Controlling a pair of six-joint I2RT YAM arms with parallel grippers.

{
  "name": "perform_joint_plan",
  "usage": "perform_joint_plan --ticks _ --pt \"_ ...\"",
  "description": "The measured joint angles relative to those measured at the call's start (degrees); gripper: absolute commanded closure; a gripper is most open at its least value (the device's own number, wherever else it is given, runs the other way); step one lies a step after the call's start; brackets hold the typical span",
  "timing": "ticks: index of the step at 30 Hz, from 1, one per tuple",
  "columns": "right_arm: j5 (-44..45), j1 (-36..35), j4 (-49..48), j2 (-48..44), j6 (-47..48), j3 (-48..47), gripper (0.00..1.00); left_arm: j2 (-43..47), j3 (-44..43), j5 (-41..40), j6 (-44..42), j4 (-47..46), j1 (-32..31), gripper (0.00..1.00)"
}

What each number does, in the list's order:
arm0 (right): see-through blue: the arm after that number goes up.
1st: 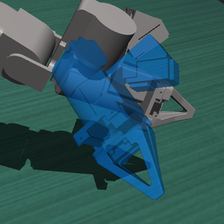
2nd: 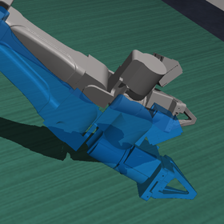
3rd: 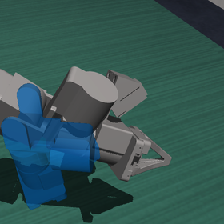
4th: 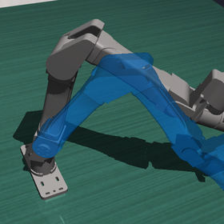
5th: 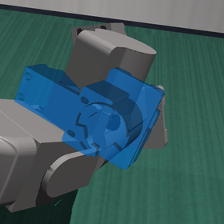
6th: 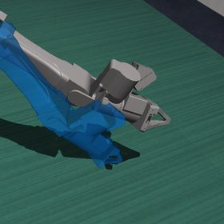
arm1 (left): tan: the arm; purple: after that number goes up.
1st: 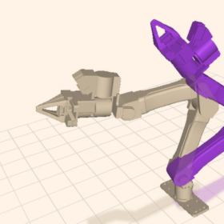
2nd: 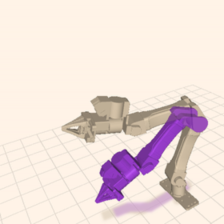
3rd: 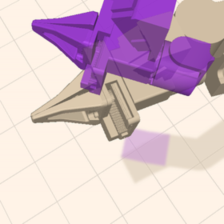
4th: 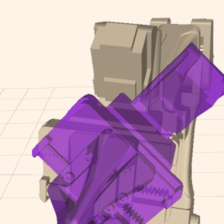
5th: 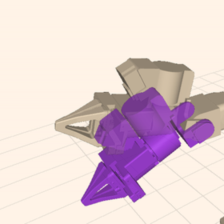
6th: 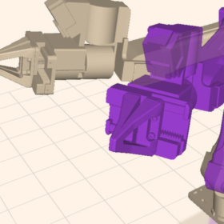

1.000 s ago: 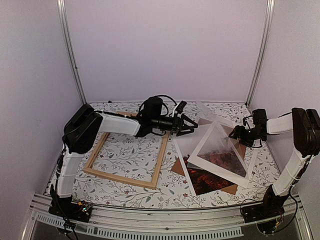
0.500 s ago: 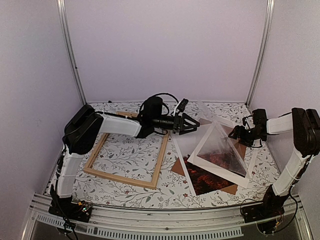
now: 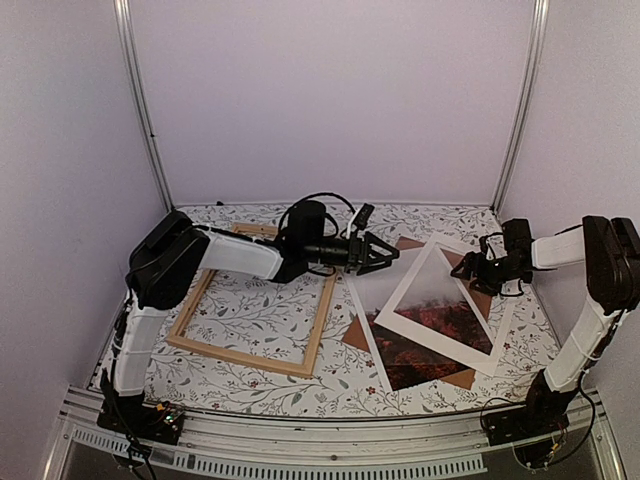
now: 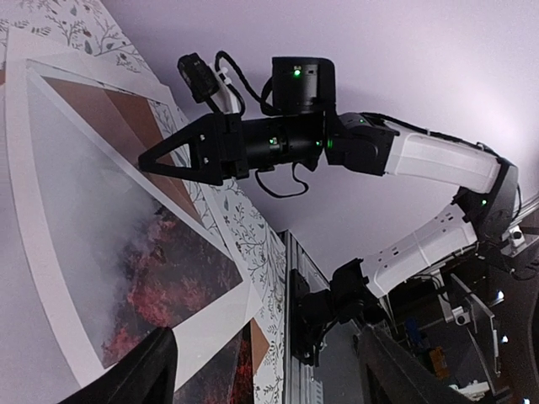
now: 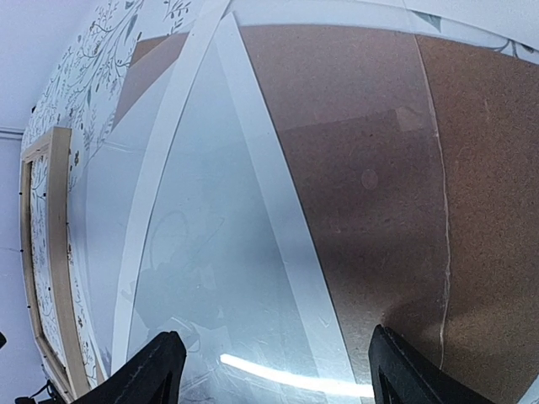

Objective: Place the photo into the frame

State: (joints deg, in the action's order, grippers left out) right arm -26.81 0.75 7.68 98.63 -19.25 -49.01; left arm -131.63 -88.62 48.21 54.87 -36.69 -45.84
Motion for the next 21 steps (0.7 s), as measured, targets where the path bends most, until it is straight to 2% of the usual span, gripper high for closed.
perform_joint_plan --ticks 4,11,21 --pt "0.13 0.00 0.00 0.00 -0.04 0.02 0.19 0.63 0.11 -5.49 -2.84 6.10 -0.07 0.17" --pt "4.76 -0.11 1.55 -0.85 -0.04 0.00 0.19 1.33 -6.88 -21.77 -12.81 31.71 -0.22 0.11" --pt "13.25 -0.13 6.51 -3.78 -0.22 0.76 0.19 -1.40 -11.06 -29.05 -17.25 44.72 -0.48 0.08"
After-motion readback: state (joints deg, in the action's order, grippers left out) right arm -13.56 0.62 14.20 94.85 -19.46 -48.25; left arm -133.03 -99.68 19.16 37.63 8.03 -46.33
